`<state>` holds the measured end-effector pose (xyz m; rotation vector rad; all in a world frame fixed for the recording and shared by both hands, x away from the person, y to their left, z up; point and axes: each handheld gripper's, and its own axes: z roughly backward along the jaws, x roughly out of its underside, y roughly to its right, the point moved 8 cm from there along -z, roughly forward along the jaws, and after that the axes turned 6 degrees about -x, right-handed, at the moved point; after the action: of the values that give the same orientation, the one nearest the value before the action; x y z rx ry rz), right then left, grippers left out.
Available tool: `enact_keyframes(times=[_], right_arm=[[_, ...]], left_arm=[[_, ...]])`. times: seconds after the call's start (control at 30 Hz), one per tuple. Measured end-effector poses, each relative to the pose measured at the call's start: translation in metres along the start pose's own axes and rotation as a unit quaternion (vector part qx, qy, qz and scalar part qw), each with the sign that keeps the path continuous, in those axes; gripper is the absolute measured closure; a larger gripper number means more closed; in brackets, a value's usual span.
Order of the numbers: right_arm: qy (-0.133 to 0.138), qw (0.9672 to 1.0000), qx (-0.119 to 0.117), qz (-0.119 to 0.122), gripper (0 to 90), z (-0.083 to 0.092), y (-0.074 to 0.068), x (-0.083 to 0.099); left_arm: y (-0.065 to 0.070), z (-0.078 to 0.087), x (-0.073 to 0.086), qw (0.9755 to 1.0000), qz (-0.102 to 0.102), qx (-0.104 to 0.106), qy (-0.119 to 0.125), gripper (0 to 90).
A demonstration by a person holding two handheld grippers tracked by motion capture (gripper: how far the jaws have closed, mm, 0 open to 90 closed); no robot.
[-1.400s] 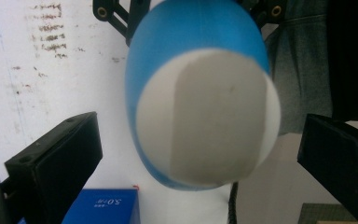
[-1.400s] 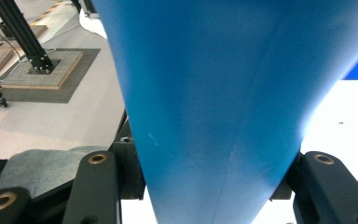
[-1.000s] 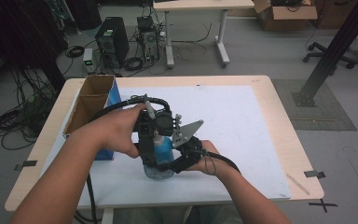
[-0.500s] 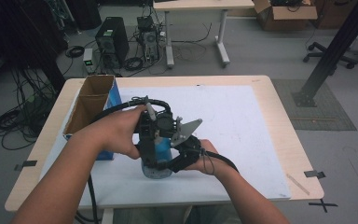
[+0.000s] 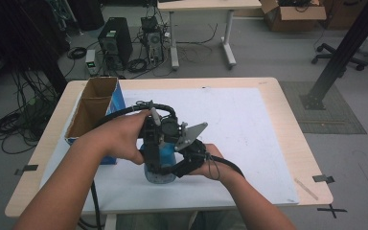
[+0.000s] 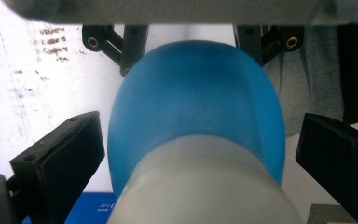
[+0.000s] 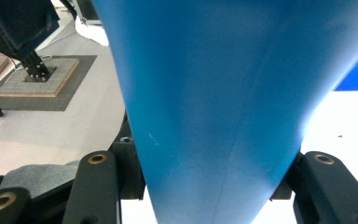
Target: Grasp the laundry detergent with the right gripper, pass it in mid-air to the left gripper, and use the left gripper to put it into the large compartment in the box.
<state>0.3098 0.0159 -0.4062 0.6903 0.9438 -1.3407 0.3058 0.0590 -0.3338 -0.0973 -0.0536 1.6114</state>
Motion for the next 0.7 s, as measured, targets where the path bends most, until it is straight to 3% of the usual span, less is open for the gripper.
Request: enact_keyframes(times=[0.1, 0.4, 0.5, 0.53, 0.7], right_arm=[[-0.005, 0.9999, 0.007, 0.009, 45.8, 0.0002, 0.0027, 0.0012], [-0.002, 1.0, 0.002, -0.004, 45.8, 0.0006, 0.0003, 0.0004], [-0.001, 1.0, 0.004, -0.004, 45.8, 0.0005, 0.0006, 0.0004], [-0.003, 0.9999, 0.008, 0.008, 45.8, 0.0007, 0.0029, 0.0007], [-0.003, 0.9999, 0.009, 0.005, 45.8, 0.0007, 0.0026, 0.0007]], left_arm=[[-0.0006, 0.0001, 0.0002, 1.0, -0.001, -0.002, -0.001, 3.2], [-0.002, 0.001, 0.0013, 0.9999, -0.005, -0.011, -0.003, 9.9], [-0.0019, 0.0016, 0.001, 0.9999, -0.006, -0.012, -0.003, 12.3], [-0.0022, 0.0019, 0.0009, 0.9999, -0.006, -0.013, -0.003, 12.7], [-0.003, 0.0031, 0.0, 0.9998, -0.007, -0.017, -0.006, 15.4]])
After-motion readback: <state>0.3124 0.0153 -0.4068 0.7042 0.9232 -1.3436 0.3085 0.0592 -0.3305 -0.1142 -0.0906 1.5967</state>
